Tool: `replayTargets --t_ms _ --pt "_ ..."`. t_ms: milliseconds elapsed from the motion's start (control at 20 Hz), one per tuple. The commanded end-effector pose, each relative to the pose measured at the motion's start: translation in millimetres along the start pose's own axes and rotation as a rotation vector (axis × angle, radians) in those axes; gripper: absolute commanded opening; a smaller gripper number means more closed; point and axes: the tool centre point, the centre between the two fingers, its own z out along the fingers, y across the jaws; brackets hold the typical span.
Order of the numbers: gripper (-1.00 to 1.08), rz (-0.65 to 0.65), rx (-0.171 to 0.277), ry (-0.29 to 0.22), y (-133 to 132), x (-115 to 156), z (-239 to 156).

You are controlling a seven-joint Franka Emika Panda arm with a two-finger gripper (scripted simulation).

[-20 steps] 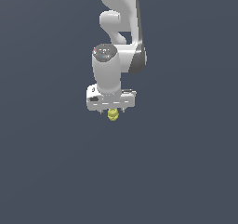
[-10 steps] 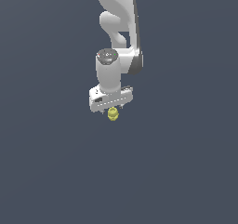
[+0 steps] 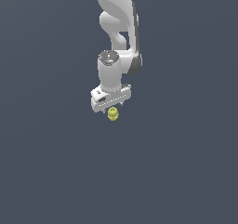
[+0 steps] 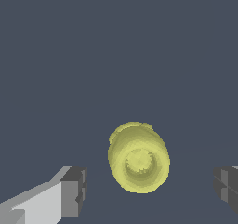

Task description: Pick up the object and move it to a goal position.

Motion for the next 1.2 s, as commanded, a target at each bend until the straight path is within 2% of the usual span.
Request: replayTargets --t_ms 0,350,850,1100,1150 --pt "1.0 -0.02 -0.001 0.0 -1 -2 2" --pt "1.0 -0.022 -0.001 0.0 -2 -3 5" --pt "1.0 -0.027 -0.001 0.0 -3 -4 46" --pt "1.0 -0.028 -0.001 0.0 -2 -3 53" --pt "-1.0 -0.028 -0.001 0.0 -2 -3 53"
